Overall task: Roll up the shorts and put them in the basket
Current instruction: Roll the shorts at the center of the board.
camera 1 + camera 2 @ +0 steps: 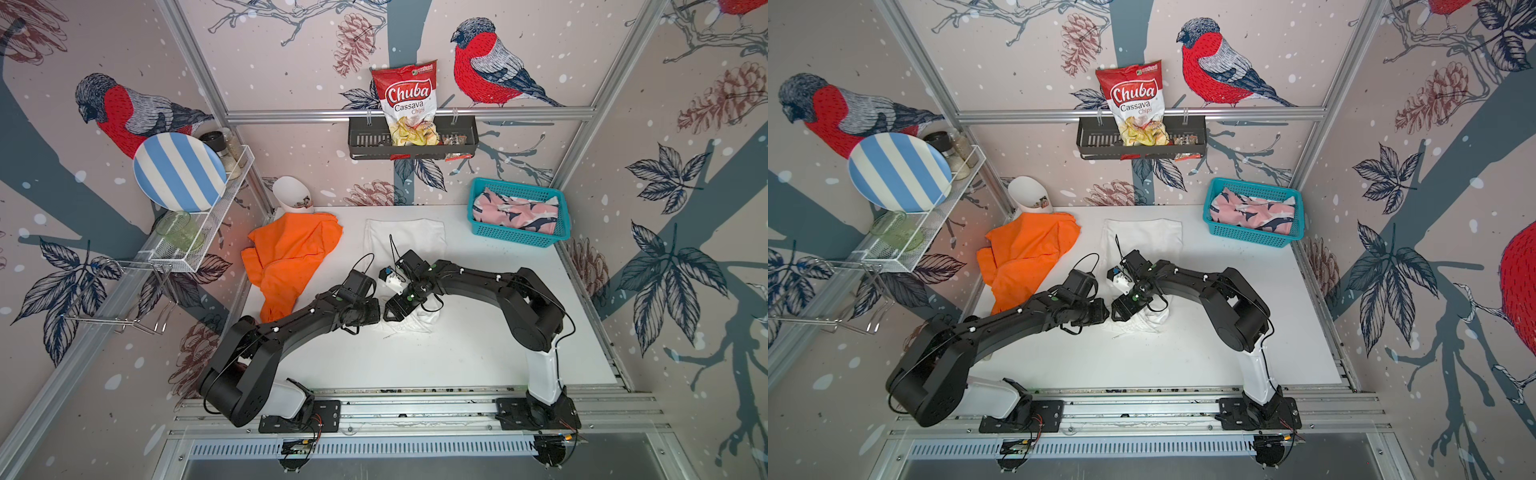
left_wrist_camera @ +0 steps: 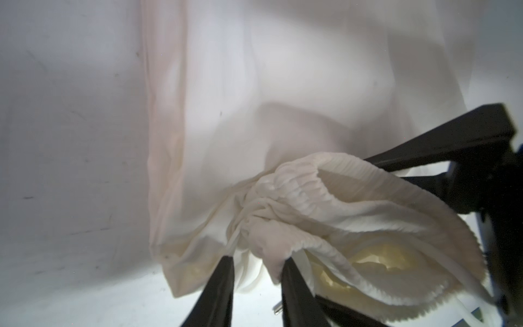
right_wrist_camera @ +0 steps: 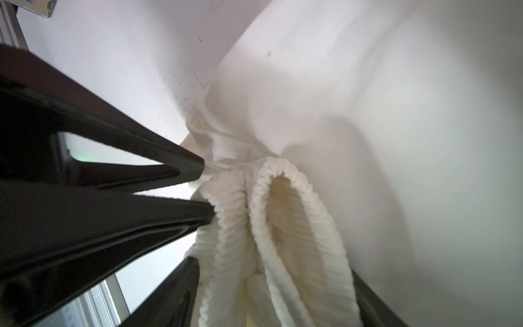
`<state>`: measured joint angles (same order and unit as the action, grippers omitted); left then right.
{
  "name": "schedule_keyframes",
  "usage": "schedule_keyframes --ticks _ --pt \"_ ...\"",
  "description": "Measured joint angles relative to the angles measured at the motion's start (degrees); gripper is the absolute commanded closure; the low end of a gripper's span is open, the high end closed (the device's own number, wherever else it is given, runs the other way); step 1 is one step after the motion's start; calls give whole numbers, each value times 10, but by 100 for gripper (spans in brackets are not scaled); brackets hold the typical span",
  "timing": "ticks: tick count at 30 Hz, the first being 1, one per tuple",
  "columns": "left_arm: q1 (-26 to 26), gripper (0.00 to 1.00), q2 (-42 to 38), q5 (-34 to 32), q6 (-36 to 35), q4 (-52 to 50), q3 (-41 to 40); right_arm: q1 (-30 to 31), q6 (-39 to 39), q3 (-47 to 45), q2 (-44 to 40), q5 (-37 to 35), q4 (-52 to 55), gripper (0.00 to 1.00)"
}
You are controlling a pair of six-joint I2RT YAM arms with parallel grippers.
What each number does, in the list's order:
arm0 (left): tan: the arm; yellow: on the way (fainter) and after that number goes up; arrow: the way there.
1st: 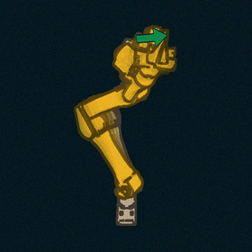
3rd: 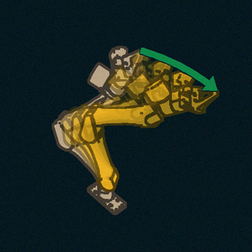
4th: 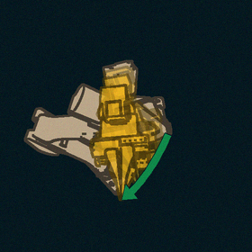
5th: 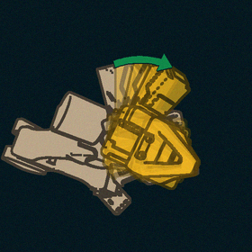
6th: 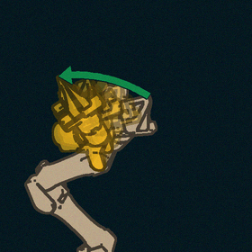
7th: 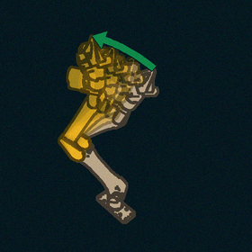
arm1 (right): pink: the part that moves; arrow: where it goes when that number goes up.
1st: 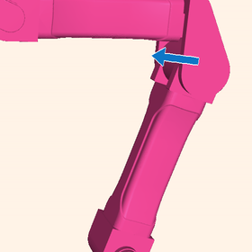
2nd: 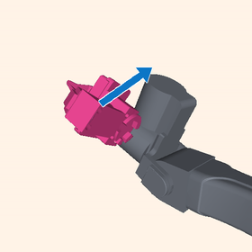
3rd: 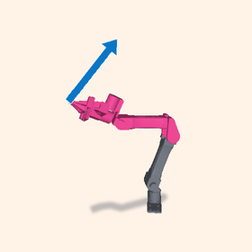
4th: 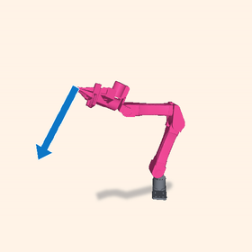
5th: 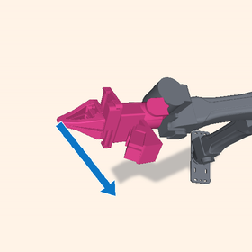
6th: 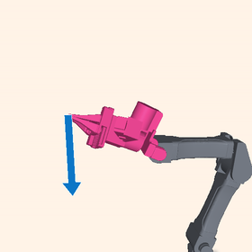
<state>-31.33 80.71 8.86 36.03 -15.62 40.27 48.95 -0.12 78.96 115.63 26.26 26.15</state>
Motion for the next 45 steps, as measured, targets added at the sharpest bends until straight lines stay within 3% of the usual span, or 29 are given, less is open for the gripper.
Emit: schedule_keyframes --ticks 8,14,18,23,24,26,29,33,34,40,45 --pt "0 68 -4 0 1 4 -8 1 30 -31 -93 -104 -27 17" --pt "0 68 -10 -1 2 4 -9 20 1 -34 -90 -86 -36 6" --pt "0 68 -13 -1 2 4 -9 26 -12 -34 -56 -76 -35 7" --pt "0 68 -16 -1 11 3 -6 39 -14 -42 -46 -76 -38 25" --pt "0 68 -16 -1 11 3 -4 40 -14 -46 -46 -76 -42 37" --pt "0 68 -16 -2 11 3 0 46 -14 -52 -46 -86 -46 49" --pt "0 68 -17 -4 11 2 4 66 -12 -55 -48 -112 -47 58" --pt "1 68 -21 -7 11 -11 7 82 -7 -52 -49 -143 -44 95" --pt "1 68 -23 -10 11 -15 7 84 -3 -50 -49 -145 -42 100" --pt "1 67 -65 -19 15 -29 8 78 21 -47 -63 -97 -39 100" --pt "2 66 -95 -29 17 -32 2 45 57 -60 -53 45 -68 100"
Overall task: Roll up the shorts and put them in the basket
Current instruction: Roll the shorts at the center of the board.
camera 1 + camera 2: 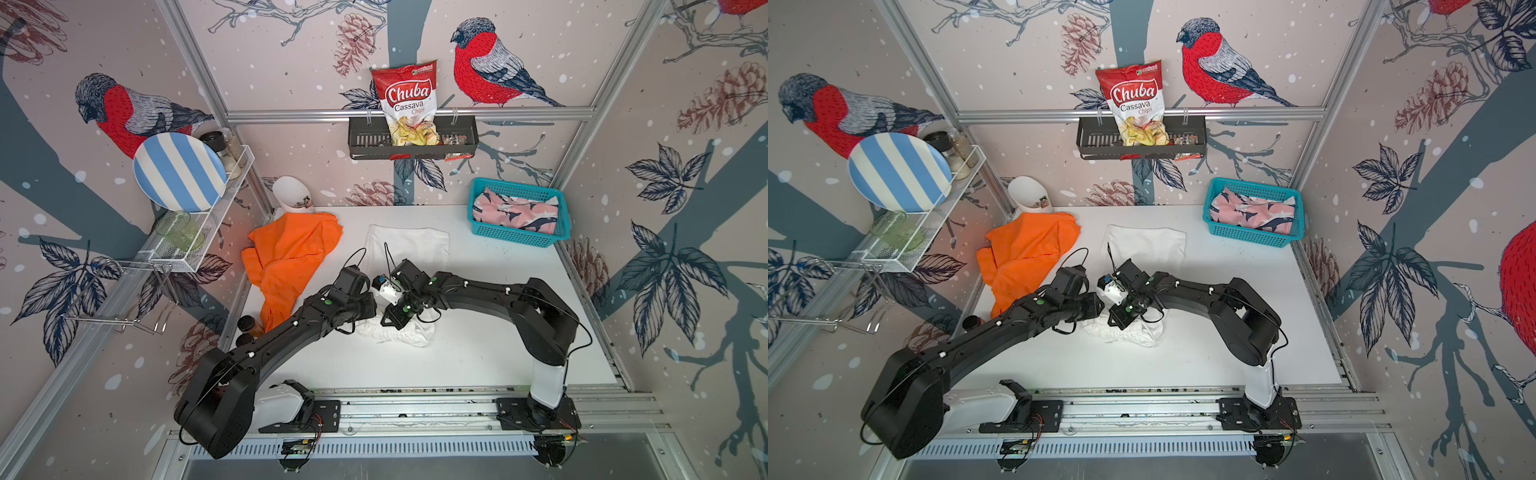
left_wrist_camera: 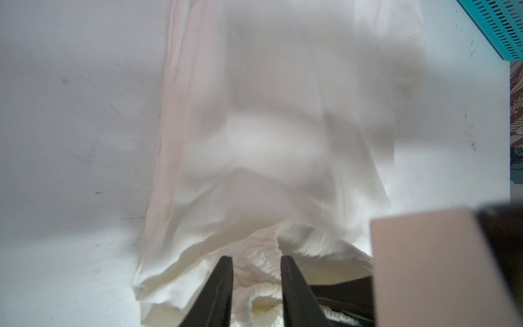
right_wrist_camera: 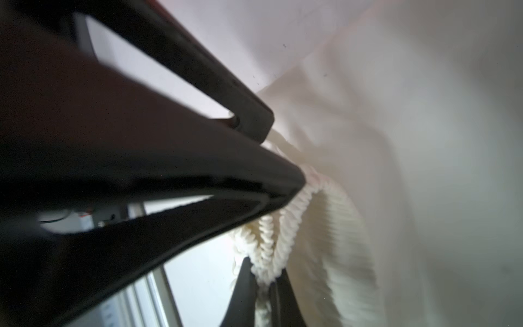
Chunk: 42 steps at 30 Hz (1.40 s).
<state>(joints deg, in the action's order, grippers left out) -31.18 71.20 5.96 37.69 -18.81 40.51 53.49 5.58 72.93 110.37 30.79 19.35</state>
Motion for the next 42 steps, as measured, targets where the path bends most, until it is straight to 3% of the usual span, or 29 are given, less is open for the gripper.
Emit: schedule_keyframes --ticks 6,11,12,16,18,21,25,28,31,37,42 --pt "0 62 -14 13 11 -7 -31 -46 66 -32 65 100 -57 97" --pt "-10 62 -6 42 16 5 -46 -55 98 -42 86 152 -103 80" --pt "-13 61 -2 46 20 9 -47 -55 98 -43 86 155 -107 69" --pt "-16 62 18 48 24 23 -52 -60 114 -57 70 157 -129 52" --pt "-16 63 37 47 24 32 -53 -66 125 -68 44 124 -127 41" --pt "-16 64 62 38 24 36 -54 -70 125 -85 -17 40 -117 33" --pt "-15 65 73 26 24 51 -66 -61 98 -105 -107 -88 -87 25" --pt "-7 65 71 31 23 68 -76 -27 54 -121 -163 -170 -59 25" --pt "2 65 71 33 23 86 -83 34 -7 -139 -203 -241 -43 25" --pt "14 65 71 40 13 100 -89 178 -186 -233 -232 -388 -87 0" --pt "21 65 76 47 8 108 -88 206 -341 -289 -198 -517 -167 0"
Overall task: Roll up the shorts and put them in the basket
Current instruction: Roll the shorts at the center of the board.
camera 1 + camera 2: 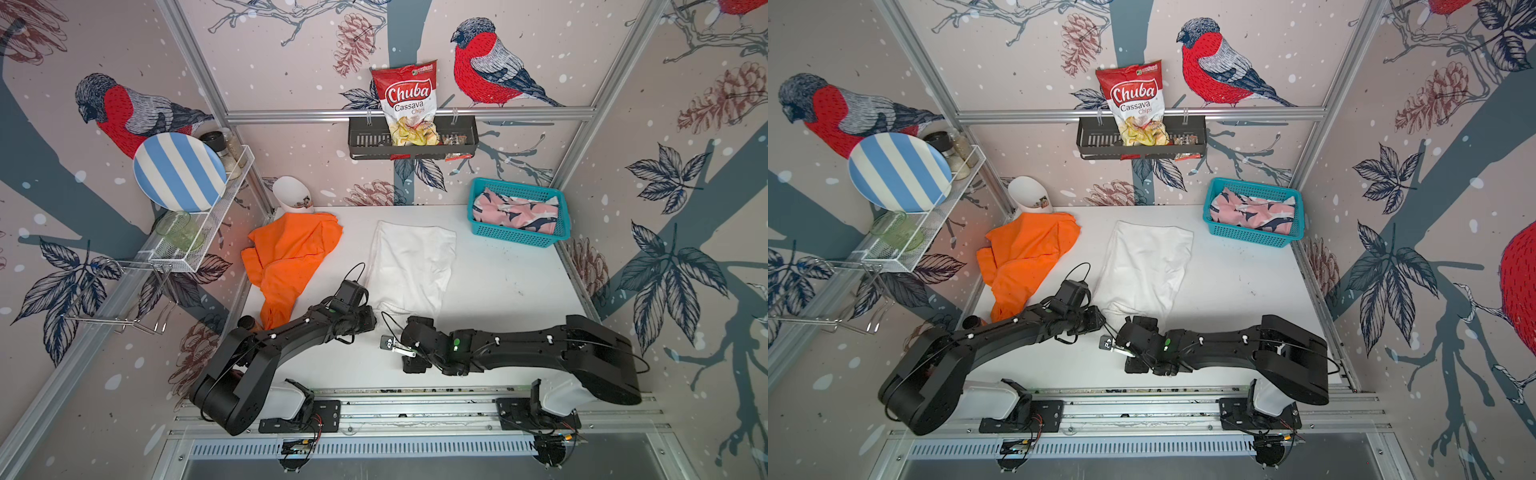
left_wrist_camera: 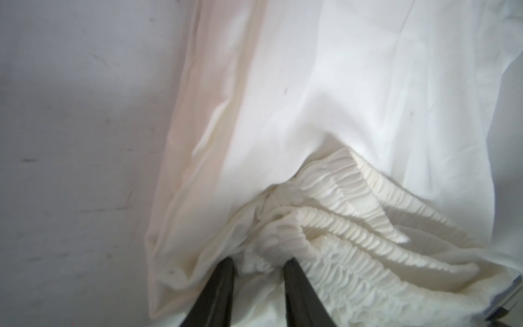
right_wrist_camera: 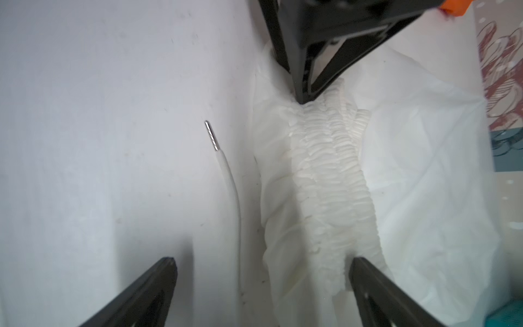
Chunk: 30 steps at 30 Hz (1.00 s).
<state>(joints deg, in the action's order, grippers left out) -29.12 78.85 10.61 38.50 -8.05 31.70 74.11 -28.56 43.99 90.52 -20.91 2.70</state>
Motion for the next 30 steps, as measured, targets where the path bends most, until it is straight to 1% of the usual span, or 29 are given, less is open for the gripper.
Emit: schedule_keyframes --ticks 2,3,6,7,8,10,11,12,13,14,16,19,22,25,27,30 --pt "1 65 2 1 -2 0 2 -2 -50 -13 19 -33 -37 1" --pt "1 65 2 1 -5 0 2 -3 -67 -18 26 -47 -59 3" --pt "4 65 0 3 -10 -2 3 -10 -124 -27 54 -85 -136 13" --pt "5 65 -2 3 -10 -4 3 -10 -138 -31 61 -99 -157 18" --pt "7 64 -2 3 -10 -5 2 -10 -151 -37 67 -110 -175 26" --pt "9 64 -3 4 -12 -4 2 -9 -169 -45 71 -111 -193 46" --pt "10 65 -3 5 -14 -5 1 -6 -172 -49 74 -112 -195 54" --pt "11 64 -3 7 -14 -5 1 -4 -179 -52 76 -112 -200 58" --pt "13 65 -4 9 -14 -5 1 0 -179 -54 81 -117 -206 64" --pt "14 64 -5 10 -14 -6 0 4 -182 -55 87 -122 -209 74" --pt "16 64 -6 11 -14 -8 0 12 -190 -54 96 -131 -212 80" --pt "20 64 -11 8 -14 -22 3 19 -159 -32 89 -121 -176 85" --pt "25 59 -15 -1 -14 -48 14 19 -93 -3 67 -73 -125 86" --pt "29 55 -30 -13 -14 -76 27 9 -12 20 54 6 -78 86" --pt "32 51 -47 -23 -14 -92 35 -6 43 31 54 70 -53 88" --pt "34 43 -80 -35 -12 -113 47 -46 129 44 60 175 -33 92"
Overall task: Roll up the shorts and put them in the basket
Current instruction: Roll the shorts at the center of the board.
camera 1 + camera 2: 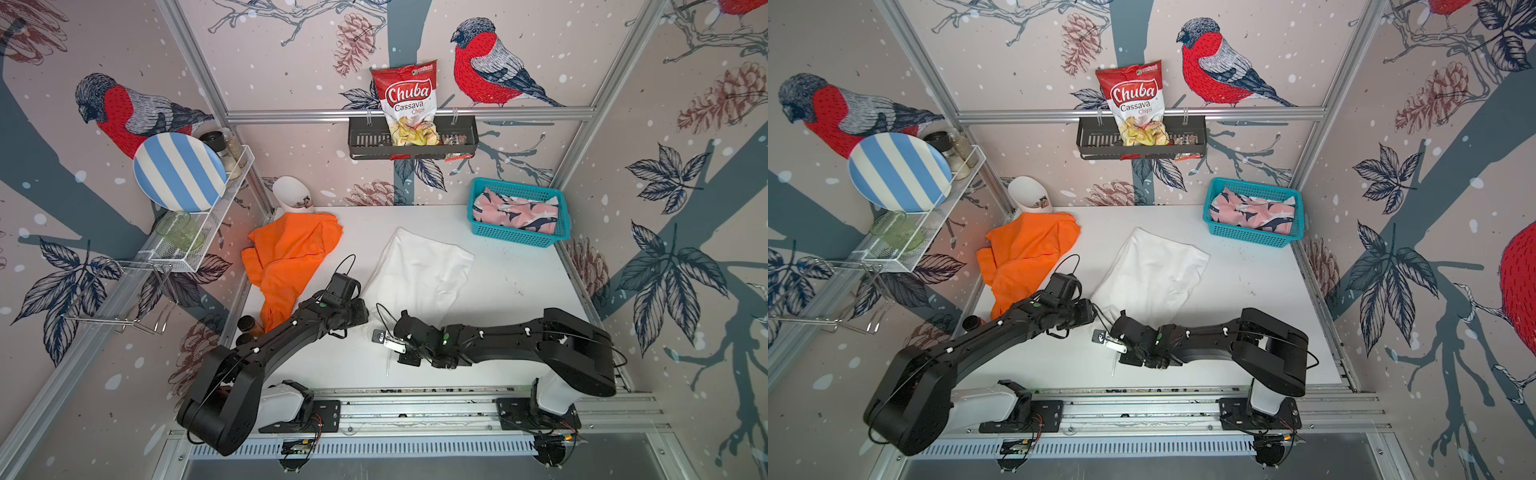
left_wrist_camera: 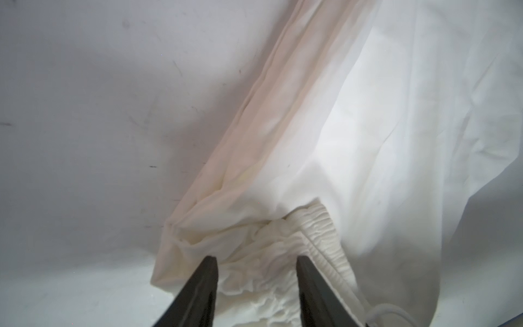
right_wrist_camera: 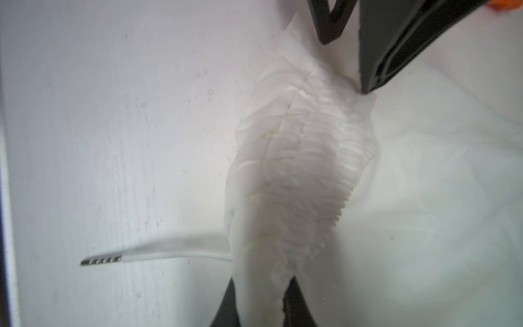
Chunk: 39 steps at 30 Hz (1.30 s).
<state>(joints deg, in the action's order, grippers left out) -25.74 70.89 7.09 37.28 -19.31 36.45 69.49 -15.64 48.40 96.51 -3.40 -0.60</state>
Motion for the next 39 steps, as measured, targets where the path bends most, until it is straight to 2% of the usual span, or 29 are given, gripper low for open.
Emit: schedule_keyframes --ticks 4,10,15,20,22,24,25,27,28,30,32,33,39 --pt "0 39 -41 -10 3 -23 16 -67 114 -5 14 133 -12 96" --pt "-4 31 -51 23 24 -23 -1 -139 271 -59 29 295 -122 99" --pt "-16 12 -52 52 64 0 -44 -146 349 -90 35 344 -187 99" --pt "-18 10 -38 72 110 53 -76 -141 374 -96 42 353 -211 98" --pt "-18 14 -22 79 121 75 -78 -137 380 -96 43 353 -214 98" --pt "-18 28 -4 81 129 97 -80 -134 380 -96 43 352 -213 96" --pt "-18 40 4 81 137 105 -81 -134 380 -96 42 349 -211 93" --pt "-18 64 18 81 138 118 -83 -128 380 -95 33 335 -199 79" --pt "-18 76 24 83 138 123 -85 -123 379 -93 26 322 -188 67" --pt "-19 88 31 88 137 134 -87 -108 371 -83 10 284 -155 53" --pt "-19 94 35 88 133 139 -87 -76 356 -59 -9 215 -100 40" --pt "-19 94 36 87 132 139 -85 -61 349 -47 -16 183 -78 36" --pt "-19 93 32 78 122 129 -79 60 294 40 -37 -83 66 10"
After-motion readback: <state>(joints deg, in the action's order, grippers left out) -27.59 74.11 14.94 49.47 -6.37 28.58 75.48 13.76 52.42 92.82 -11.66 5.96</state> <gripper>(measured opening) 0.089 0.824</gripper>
